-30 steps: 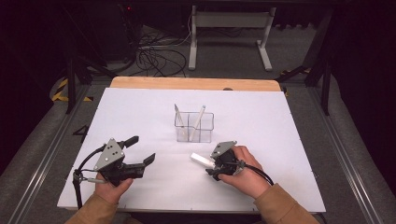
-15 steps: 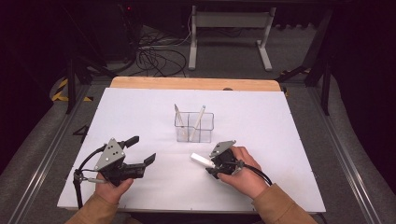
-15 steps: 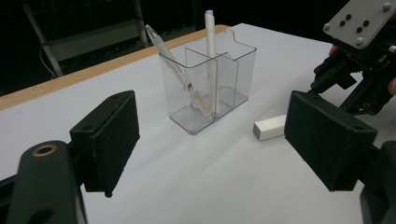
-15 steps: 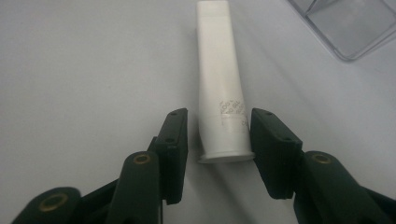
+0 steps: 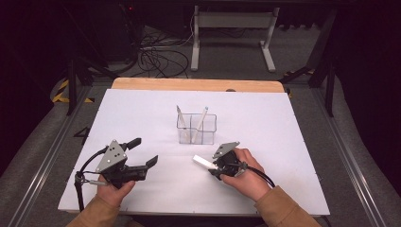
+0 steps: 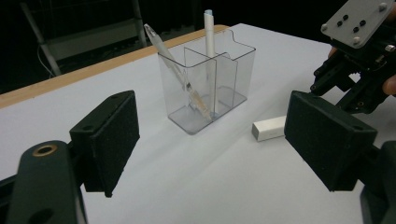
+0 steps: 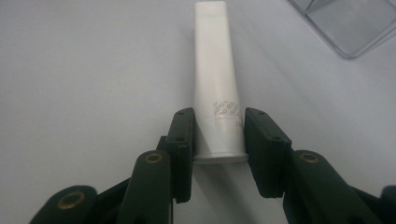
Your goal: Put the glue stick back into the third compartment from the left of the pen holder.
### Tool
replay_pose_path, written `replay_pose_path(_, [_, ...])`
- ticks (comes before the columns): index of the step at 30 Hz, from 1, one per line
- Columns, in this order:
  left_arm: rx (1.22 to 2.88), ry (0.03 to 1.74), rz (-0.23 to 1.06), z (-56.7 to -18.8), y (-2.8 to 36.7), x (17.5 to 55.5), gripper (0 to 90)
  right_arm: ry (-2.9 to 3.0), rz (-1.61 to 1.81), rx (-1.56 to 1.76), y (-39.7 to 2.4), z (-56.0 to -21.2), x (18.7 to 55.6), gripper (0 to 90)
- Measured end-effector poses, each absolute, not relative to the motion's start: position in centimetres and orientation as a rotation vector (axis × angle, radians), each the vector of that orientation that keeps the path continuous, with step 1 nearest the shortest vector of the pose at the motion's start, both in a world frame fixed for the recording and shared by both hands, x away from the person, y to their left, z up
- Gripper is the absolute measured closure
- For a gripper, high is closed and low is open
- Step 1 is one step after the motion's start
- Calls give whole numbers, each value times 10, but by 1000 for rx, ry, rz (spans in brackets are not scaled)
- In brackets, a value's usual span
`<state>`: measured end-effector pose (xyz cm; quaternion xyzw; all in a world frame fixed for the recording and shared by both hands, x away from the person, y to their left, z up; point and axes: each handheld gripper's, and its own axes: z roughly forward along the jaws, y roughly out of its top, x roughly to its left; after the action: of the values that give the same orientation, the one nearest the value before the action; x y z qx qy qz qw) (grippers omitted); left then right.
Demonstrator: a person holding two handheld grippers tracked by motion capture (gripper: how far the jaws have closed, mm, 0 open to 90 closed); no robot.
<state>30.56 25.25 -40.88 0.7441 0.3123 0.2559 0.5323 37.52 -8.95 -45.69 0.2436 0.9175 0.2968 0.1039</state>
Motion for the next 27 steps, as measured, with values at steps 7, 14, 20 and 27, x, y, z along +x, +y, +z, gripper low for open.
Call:
replay_pose_path(7, [1774, 745, 610, -409, 253, 306, 191, 2705, 874, 716, -89, -457, 374, 648])
replay_pose_path(14, [1774, 746, 612, -409, 253, 305, 192, 2700, 873, 717, -89, -457, 374, 650])
replay_pose_path(20, [1771, 745, 616, -408, 253, 305, 191, 2686, 875, 717, -89, -457, 373, 651])
replay_pose_path(27, [1768, 747, 614, -409, 254, 305, 191, 2628, 923, 733, -95, -443, 372, 652])
